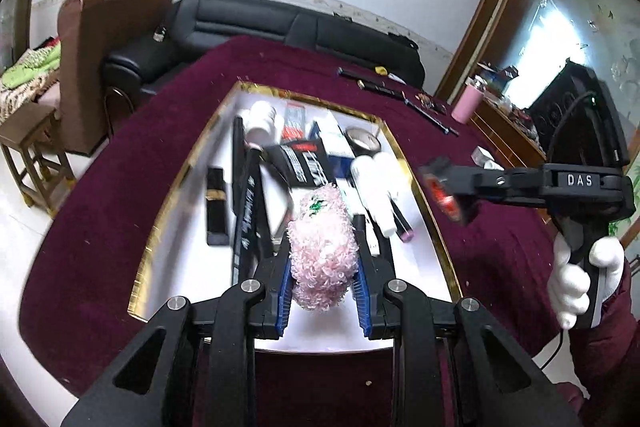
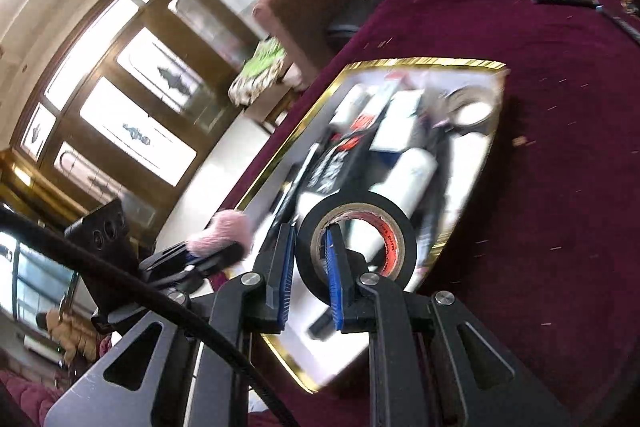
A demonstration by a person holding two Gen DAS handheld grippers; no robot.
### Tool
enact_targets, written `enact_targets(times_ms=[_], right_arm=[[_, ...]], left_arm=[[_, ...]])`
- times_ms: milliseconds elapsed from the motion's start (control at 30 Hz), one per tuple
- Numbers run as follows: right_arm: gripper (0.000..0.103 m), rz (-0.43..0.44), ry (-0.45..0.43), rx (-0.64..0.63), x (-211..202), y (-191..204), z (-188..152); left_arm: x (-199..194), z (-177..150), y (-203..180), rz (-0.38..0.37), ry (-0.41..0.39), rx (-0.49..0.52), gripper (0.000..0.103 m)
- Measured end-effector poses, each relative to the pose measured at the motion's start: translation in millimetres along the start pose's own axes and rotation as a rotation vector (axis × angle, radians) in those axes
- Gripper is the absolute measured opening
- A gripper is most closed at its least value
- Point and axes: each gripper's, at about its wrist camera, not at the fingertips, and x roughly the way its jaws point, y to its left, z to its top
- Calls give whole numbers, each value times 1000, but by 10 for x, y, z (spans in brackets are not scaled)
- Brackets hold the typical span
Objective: Organize objects
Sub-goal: 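Carry the pink puff and tape roll into the tray and open both grippers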
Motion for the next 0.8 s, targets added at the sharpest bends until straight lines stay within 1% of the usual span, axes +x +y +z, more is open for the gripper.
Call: enact_targets(times_ms=[67, 233, 333, 433, 500, 567, 600, 633, 667, 733, 800], right_arm=[[14, -10, 28, -7, 150, 46, -40], [14, -70, 86, -38, 426, 132, -155], [15, -109, 121, -53, 532, 167, -210], [17, -162, 127, -80, 539, 191, -216], [18, -169, 112, -93, 493, 210, -207], [21, -165, 92, -103, 428, 235, -200], [25, -164, 78, -103, 380, 231, -191], [29, -161, 62, -100, 330, 215, -180], [30, -158, 49, -94, 282, 194, -174], [35, -154, 20, -74, 173, 126, -167], [35, -149, 0, -50, 109, 63, -151]], left_arm=[[49, -12, 0, 6, 20, 10, 22], [215, -48, -55, 65, 71, 66, 22], [234, -84, -52, 66, 83, 69, 23], [209, -92, -37, 67, 85, 58, 26], [181, -74, -39, 70, 81, 58, 35], [155, -57, -56, 73, 74, 65, 49], [143, -48, -66, 78, 69, 67, 53], [128, -37, -80, 85, 65, 70, 59], [118, -31, -94, 89, 62, 73, 63], [106, -8, -139, 111, 51, 85, 68], [92, 8, -188, 134, 46, 96, 69]])
